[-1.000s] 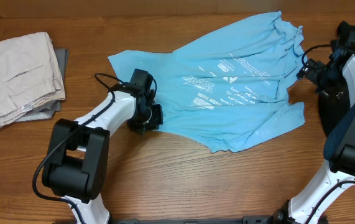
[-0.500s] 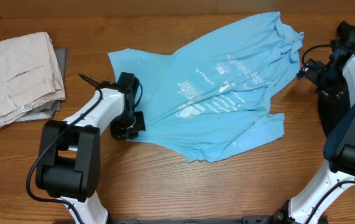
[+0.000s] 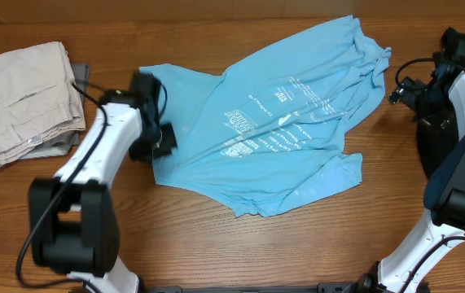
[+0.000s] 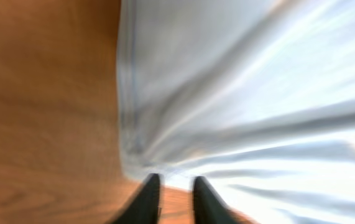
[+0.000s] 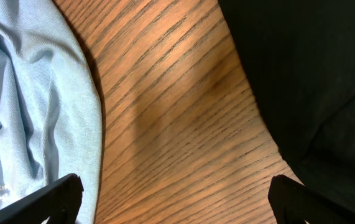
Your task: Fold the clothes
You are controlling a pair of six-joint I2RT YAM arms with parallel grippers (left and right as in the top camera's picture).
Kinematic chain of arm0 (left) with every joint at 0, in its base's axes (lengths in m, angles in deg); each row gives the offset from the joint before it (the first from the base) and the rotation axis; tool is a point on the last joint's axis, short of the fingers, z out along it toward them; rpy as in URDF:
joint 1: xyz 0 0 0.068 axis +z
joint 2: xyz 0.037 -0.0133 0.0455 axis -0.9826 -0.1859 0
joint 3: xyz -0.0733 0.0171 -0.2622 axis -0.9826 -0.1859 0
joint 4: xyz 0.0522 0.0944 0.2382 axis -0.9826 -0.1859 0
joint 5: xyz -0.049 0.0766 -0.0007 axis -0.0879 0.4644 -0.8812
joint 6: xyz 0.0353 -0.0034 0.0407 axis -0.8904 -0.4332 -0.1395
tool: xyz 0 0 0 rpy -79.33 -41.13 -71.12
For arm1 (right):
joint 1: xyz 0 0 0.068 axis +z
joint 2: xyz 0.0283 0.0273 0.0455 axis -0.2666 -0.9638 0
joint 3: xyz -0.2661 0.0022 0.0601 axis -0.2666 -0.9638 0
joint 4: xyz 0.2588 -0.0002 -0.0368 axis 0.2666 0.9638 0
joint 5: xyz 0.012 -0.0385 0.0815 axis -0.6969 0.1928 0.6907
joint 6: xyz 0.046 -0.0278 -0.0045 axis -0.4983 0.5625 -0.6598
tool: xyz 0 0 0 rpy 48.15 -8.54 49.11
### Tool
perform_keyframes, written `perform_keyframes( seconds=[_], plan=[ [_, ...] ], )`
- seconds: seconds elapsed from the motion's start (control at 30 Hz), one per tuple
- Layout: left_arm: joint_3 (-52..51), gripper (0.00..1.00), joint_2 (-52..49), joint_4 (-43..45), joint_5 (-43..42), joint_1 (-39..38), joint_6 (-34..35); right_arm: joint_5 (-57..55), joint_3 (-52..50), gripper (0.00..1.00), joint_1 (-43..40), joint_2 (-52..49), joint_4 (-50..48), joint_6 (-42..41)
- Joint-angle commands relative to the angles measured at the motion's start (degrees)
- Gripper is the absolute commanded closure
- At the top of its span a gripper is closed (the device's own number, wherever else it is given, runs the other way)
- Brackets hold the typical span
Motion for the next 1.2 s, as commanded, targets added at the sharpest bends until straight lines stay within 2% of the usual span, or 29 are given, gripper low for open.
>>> perform_keyframes(
  seconds=[0.0, 0.3, 0.73, 0.9, 1.17],
  plan=[
    [5.6, 0.96, 3.0, 1.5, 2.6, -0.2, -1.0, -0.2, 0.6, 0.00, 0.1, 0.8, -0.1, 0.2],
    [6.1, 0.96, -2.6, 12.3, 5.1, 0.3, -1.3, -0.2, 0.6, 0.00, 0.1, 0.8, -0.3, 0.2],
    [6.1, 0.96, -18.2, 20.5, 9.9, 0.3, -3.5, -0.2, 0.6, 0.00, 0.1, 0.8, -0.6, 0.2],
    [6.1, 0.96, -21.6, 22.4, 14.8, 0.4, -3.7, -0.2, 0.6, 0.00, 0.1, 0.8, -0.6, 0.2],
    [6.1, 0.96, -28.0, 28.8, 16.5, 3.1, -9.1, -0.2, 0.6, 0.00, 0.1, 0.8, -0.6, 0.2]
  ],
)
